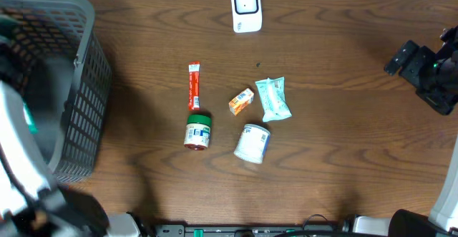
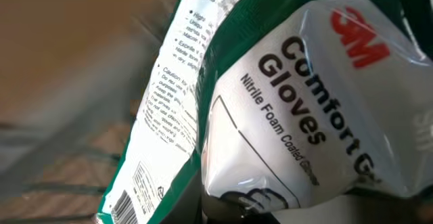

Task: Scan the item barcode
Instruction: 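Lift the gloves pack out and carry it right of the wipes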

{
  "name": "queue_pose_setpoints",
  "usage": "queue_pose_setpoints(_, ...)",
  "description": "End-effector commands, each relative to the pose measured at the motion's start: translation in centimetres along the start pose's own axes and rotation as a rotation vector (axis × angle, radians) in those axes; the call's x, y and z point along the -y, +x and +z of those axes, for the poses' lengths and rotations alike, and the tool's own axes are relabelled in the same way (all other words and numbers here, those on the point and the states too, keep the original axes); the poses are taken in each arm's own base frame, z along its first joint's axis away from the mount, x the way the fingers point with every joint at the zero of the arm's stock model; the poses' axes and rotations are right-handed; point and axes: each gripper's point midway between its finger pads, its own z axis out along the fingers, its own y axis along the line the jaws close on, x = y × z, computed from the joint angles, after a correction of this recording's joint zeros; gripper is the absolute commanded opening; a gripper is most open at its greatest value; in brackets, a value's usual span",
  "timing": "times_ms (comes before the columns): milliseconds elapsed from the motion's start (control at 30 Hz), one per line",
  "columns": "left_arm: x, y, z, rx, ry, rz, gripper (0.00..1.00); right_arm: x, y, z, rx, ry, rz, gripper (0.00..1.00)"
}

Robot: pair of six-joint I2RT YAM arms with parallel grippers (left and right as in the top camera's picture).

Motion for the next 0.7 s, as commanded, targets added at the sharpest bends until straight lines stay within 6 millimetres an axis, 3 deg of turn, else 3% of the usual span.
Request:
queue_pose_setpoints(0, -1.3, -2.8, -4.2, 0.119, -0.003, -0.090, 0.07, 0.0, -0.4, -0.2, 0.012, 0.002, 0.010, 0.99)
queue_pose_setpoints(100, -0.7, -4.3, -7.8, 0.200, 0.072, -0.146, 0.07, 0.0, -0.4, -0.2, 0.012, 0.002, 0.010, 0.99)
queue_pose_setpoints(400, 5.7, -5.1, -17.4, 0.321, 0.391, -0.119, 0.07, 0.0, -0.4, -0.2, 0.012, 0.002, 0.010, 0.99)
queue_pose_setpoints(533, 11.0, -3.8, -22.4, 0.335, 0.623, -0.035, 0.07, 0.0, -0.4, -0.2, 0.012, 0.002, 0.010, 0.99)
queue_pose_setpoints(667, 17.1, -0.6, -27.2, 0.277, 0.899, 0.085, 0.07, 0.0, -0.4, -0.2, 0.012, 0.002, 0.010, 0.99)
